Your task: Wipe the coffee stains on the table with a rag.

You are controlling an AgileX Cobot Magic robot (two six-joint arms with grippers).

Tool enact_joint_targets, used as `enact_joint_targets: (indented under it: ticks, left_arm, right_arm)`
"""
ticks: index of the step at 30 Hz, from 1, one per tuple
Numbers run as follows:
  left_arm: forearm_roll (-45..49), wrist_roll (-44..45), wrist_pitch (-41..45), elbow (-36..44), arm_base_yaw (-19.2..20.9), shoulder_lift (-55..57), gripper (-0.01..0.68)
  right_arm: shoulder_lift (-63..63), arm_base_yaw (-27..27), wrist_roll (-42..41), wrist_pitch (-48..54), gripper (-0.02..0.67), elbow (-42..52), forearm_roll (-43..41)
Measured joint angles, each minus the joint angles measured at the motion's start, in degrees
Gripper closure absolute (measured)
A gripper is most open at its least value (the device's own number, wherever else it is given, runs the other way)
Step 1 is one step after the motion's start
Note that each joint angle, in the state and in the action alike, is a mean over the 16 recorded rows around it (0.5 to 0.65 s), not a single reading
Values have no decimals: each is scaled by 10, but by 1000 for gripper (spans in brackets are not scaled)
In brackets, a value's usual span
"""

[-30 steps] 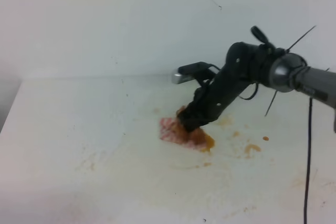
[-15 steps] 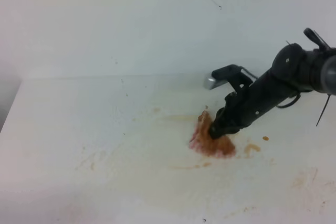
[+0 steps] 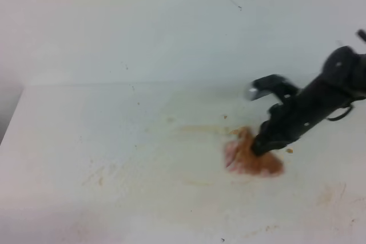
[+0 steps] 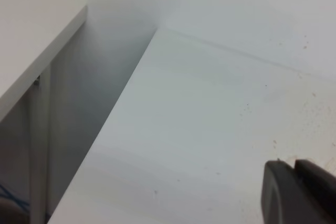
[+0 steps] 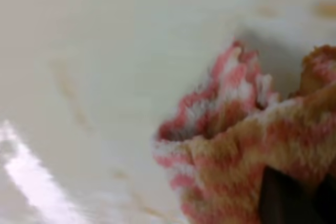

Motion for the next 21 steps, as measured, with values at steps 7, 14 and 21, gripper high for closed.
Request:
enact_joint_targets:
  ticks: [7,14,21]
  left_arm:
    - [0,0,1,-2,0,2,674]
    - [0,0,-1,1,0,0,674]
    - [0,0,-1,1,0,0,674]
  right_arm:
    - [-32,-71,35,-19,601,11,-29]
    - [-92,-106,28,-35,601,20,-29]
    - [-180,-103,-39,-64,601,85,25]
